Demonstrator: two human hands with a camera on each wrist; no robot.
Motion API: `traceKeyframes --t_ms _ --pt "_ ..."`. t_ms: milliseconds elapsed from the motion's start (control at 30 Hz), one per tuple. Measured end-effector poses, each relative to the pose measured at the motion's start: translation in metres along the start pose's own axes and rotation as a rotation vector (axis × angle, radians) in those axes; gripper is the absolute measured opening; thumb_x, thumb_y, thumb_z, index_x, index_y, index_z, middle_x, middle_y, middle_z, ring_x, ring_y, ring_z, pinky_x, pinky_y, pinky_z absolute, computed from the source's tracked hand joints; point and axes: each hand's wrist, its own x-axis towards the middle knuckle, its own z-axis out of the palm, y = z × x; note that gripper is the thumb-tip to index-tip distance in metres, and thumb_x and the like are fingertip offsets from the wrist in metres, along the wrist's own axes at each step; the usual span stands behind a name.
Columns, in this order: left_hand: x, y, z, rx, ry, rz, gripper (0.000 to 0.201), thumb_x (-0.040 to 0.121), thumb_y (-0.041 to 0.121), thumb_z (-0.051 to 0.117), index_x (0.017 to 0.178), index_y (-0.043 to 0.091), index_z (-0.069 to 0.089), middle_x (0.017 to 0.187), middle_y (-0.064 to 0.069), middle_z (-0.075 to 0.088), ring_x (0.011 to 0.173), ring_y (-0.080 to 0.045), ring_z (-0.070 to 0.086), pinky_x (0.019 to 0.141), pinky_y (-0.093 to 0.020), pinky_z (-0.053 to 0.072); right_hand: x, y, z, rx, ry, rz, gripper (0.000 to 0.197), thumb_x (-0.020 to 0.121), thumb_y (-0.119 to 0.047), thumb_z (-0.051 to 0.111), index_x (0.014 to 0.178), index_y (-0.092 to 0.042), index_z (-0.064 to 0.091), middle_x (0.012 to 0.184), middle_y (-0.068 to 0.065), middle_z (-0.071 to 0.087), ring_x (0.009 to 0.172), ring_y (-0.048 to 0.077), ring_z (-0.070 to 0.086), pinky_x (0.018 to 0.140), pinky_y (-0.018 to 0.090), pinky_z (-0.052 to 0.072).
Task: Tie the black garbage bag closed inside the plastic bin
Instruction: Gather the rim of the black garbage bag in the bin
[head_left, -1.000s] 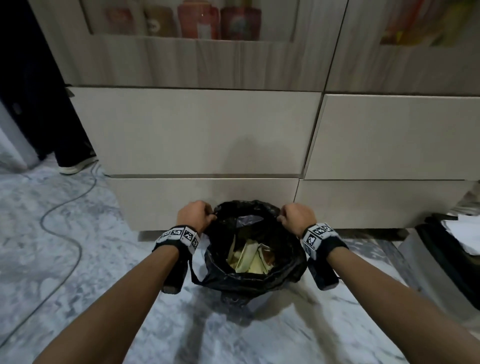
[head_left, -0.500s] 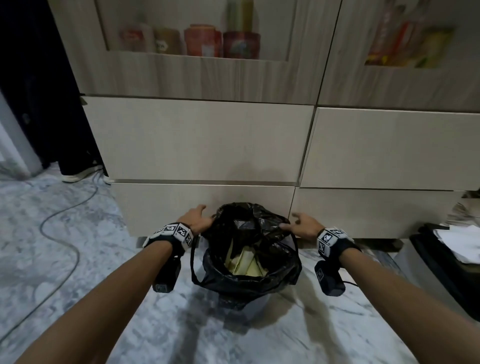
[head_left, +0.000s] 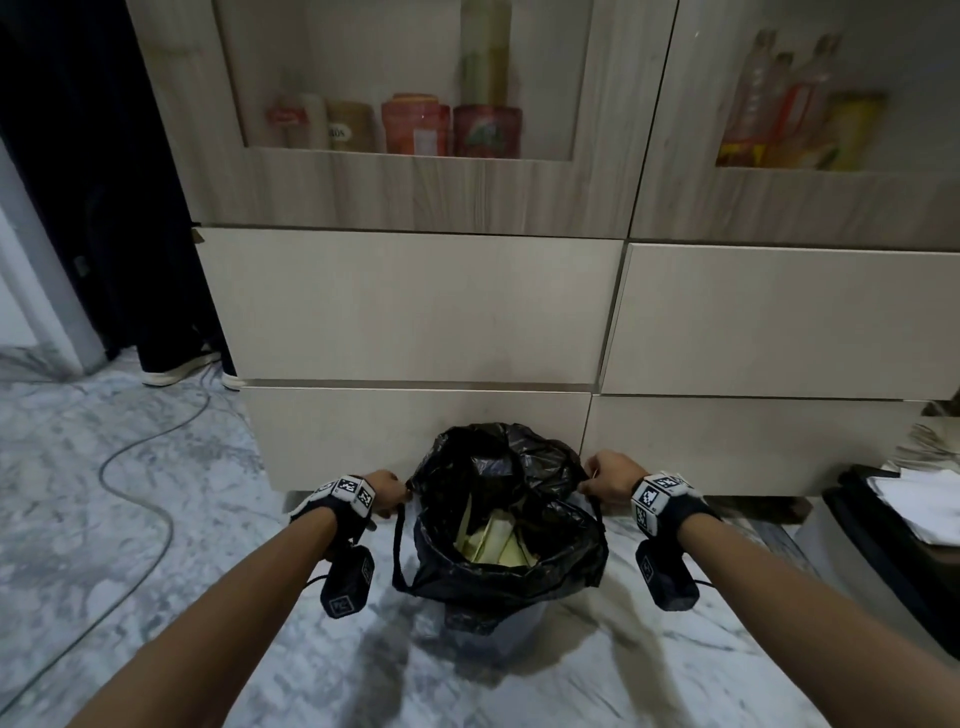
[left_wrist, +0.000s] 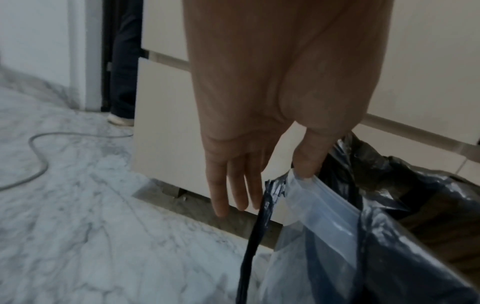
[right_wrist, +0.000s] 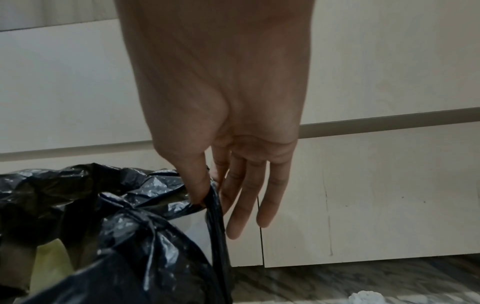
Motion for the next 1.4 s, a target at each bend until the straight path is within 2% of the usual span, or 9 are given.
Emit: traceKeyframes --t_ms 133,267,433,600,700,967,1167,1267,1400 --pt "-0.004 -0.009 -0.001 -0.051 -0.034 0.011 0.025 0.079 0.027 0.053 0.092 0.008 0.064 0.105 -0.011 0.069 0.106 -0.025 0.066 0.079 -0.039 0.052 -0.010 -0.008 -0.007 0.041 0.003 -0.014 0.036 0.082 -0.021 0.066 0.056 -0.017 0.041 0.059 -0.001 0.048 0.072 0.021 0.050 0.056 0.028 0.035" --pt "-0.012 -0.012 -0.014 -0.108 0.012 0.011 0.026 0.078 0.019 0.057 0.093 0.006 0.073 0.094 -0.011 0.069 0.088 -0.029 0.063 0.067 -0.033 0.052 -0.014 -0.013 -0.013 0.103 0.024 -0.028 0.030 0.082 -0.022 0.067 0.060 -0.018 0.048 0.076 0.012 0.066 0.073 0.023 0.057 0.068 0.032 0.049" --pt "-0.019 -0.017 -0.023 -0.356 -0.022 0.090 0.027 0.089 0.009 0.044 0.068 0.015 0.061 0.047 0.001 0.043 0.043 -0.017 0.041 0.052 -0.026 0.048 -0.022 -0.019 -0.021 0.195 0.021 -0.050 0.017 0.085 -0.021 0.064 0.072 -0.014 0.055 0.080 0.012 0.068 0.068 0.022 0.061 0.059 0.028 0.048" --pt "-0.034 0.010 -0.036 -0.655 0.132 0.266 0.028 0.095 -0.001 0.036 0.070 0.010 0.044 0.067 -0.010 0.053 0.048 -0.014 0.062 0.042 -0.019 0.051 -0.025 -0.023 -0.034 0.361 0.091 -0.053 0.012 0.088 -0.019 0.061 0.079 -0.012 0.057 0.082 0.016 0.067 0.064 0.025 0.063 0.055 0.033 0.053" --pt "-0.043 0.027 -0.040 -0.677 0.105 0.253 0.026 0.095 0.006 0.038 0.072 0.013 0.048 0.063 -0.005 0.048 0.051 -0.016 0.051 0.057 -0.029 0.051 -0.030 -0.028 -0.046 0.504 0.093 -0.029 0.017 0.090 -0.016 0.060 0.075 -0.015 0.053 0.074 0.009 0.059 0.056 0.021 0.060 0.046 0.030 0.054" --pt "-0.065 0.077 -0.064 -0.926 0.099 0.416 0.027 0.092 0.003 0.036 0.068 0.009 0.048 0.052 0.000 0.042 0.029 -0.003 0.035 0.032 -0.014 0.027 -0.043 -0.046 -0.085 0.695 0.175 -0.073 0.015 0.091 -0.020 0.059 0.078 -0.015 0.056 0.064 0.001 0.047 0.051 0.014 0.040 0.042 0.021 0.036" --pt "-0.093 0.114 -0.094 -1.227 0.118 0.583 0.014 0.091 0.001 0.043 0.086 0.010 0.052 0.073 -0.005 0.067 0.058 -0.009 0.058 0.051 -0.017 0.053 -0.057 -0.069 -0.117 0.875 0.211 -0.162 0.014 0.090 -0.020 0.061 0.086 -0.007 0.066 0.067 0.003 0.048 0.057 0.012 0.047 0.042 0.015 0.045" --pt "-0.103 0.129 -0.095 -1.187 0.148 0.657 0.025 0.086 -0.008 0.046 0.107 0.006 0.050 0.089 -0.014 0.065 0.075 -0.020 0.062 0.063 -0.023 0.058 -0.064 -0.081 -0.127 0.988 0.195 -0.223 0.014 0.091 -0.016 0.059 0.092 -0.003 0.064 0.072 0.004 0.053 0.065 0.013 0.055 0.046 0.016 0.049" --pt "-0.108 0.153 -0.090 -0.781 0.293 0.739 0.036 0.081 -0.014 0.051 0.113 0.004 0.052 0.079 -0.012 0.062 0.056 -0.013 0.062 0.050 -0.022 0.055 -0.062 -0.094 -0.141 0.744 0.330 -0.293 0.013 0.091 -0.011 0.057 0.079 -0.007 0.060 0.066 0.007 0.054 0.057 0.018 0.056 0.050 0.024 0.052"
